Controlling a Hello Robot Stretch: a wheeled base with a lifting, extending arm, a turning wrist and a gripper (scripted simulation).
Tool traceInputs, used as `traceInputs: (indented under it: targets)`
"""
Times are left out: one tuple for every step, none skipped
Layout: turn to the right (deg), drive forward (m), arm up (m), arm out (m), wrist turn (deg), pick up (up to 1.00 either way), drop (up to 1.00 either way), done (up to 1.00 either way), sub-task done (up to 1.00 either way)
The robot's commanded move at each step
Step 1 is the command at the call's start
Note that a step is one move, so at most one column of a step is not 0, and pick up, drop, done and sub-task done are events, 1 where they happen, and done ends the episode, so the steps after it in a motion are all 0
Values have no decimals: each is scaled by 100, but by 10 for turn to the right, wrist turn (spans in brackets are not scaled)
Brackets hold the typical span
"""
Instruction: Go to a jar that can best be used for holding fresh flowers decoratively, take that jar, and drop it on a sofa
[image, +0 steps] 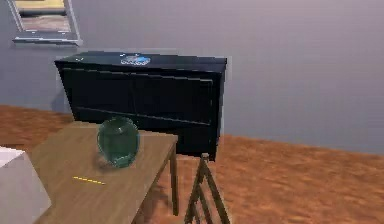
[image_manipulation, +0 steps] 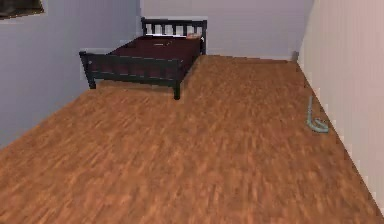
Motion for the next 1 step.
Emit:
traceInputs:
  targets:
    - [-450,0,0,0,0,0,0,0,0]
